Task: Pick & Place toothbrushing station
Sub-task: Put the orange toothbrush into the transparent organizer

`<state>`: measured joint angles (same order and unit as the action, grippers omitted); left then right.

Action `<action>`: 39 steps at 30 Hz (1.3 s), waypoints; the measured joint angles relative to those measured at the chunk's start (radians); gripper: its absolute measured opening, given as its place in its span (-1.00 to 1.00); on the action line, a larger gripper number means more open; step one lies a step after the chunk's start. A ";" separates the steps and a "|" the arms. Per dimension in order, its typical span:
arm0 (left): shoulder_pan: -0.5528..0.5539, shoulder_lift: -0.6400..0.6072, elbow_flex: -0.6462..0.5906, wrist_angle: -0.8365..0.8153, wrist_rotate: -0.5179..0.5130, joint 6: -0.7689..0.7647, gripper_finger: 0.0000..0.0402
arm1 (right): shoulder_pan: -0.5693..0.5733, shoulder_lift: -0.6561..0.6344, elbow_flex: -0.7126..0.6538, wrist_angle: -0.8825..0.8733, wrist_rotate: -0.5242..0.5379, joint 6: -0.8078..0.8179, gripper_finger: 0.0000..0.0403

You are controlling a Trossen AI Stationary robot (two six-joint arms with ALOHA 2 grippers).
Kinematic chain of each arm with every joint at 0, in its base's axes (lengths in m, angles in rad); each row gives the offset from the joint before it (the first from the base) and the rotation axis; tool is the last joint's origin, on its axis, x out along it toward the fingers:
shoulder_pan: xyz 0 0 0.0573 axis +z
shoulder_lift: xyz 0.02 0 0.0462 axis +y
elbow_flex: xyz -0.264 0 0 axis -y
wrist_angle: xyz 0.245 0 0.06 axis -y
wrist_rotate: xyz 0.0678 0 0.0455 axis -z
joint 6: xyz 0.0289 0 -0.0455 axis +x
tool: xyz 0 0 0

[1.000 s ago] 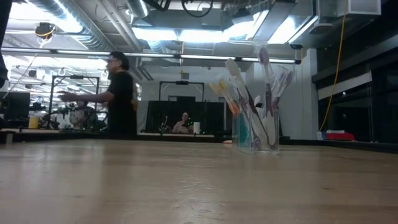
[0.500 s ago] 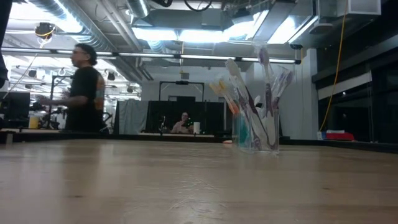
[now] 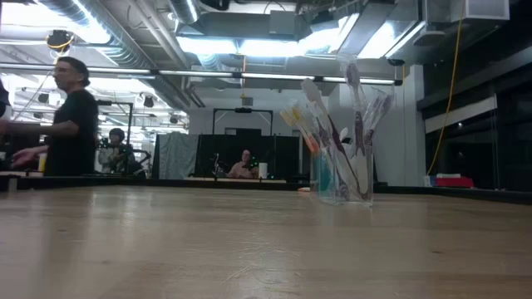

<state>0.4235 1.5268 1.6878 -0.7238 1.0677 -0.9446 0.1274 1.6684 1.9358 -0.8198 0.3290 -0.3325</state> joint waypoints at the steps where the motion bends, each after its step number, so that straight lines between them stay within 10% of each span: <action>1: 0.015 -0.021 0.000 0.009 -0.010 -0.002 -0.27 | -0.014 -0.009 0.000 0.001 0.000 -0.003 -0.81; 16: 0.187 -0.383 0.000 0.229 -0.166 -0.042 -0.11 | -0.229 -0.089 -0.169 0.220 -0.205 -0.004 -0.81; 26: 0.096 -0.564 -0.001 -0.080 -0.631 0.261 -0.14 | -0.422 -0.447 -0.961 1.251 -0.416 0.260 -0.81; 36: -0.199 -0.599 -0.267 0.019 -1.032 0.259 -0.18 | -0.574 -0.281 -1.504 2.346 -0.427 0.538 -0.81; 39: -0.278 -0.599 -0.403 0.189 -1.106 0.222 -0.22 | -0.598 -0.207 -1.530 2.364 -0.433 0.588 -0.81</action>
<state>0.1452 0.9282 1.2847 -0.5352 -0.0379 -0.7229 -0.4707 1.4614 0.4060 1.5442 -0.1042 0.2550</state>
